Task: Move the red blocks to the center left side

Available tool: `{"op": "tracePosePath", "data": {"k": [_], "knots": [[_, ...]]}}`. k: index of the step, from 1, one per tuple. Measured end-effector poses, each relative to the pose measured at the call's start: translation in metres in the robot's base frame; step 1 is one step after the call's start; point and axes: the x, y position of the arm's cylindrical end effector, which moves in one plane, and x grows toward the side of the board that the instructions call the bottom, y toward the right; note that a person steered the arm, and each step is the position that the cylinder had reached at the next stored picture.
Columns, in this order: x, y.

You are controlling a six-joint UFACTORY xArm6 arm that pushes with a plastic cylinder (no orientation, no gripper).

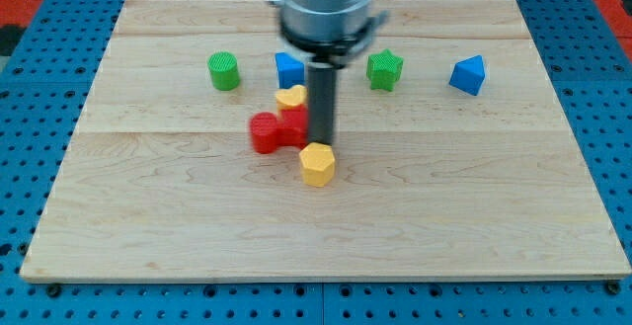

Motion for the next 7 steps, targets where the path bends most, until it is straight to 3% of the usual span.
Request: {"op": "tracePosePath", "data": {"k": [4, 5, 6, 7], "knots": [[-0.011, -0.023], [-0.008, -0.066], [-0.005, -0.055], [-0.026, 0.028]]}}
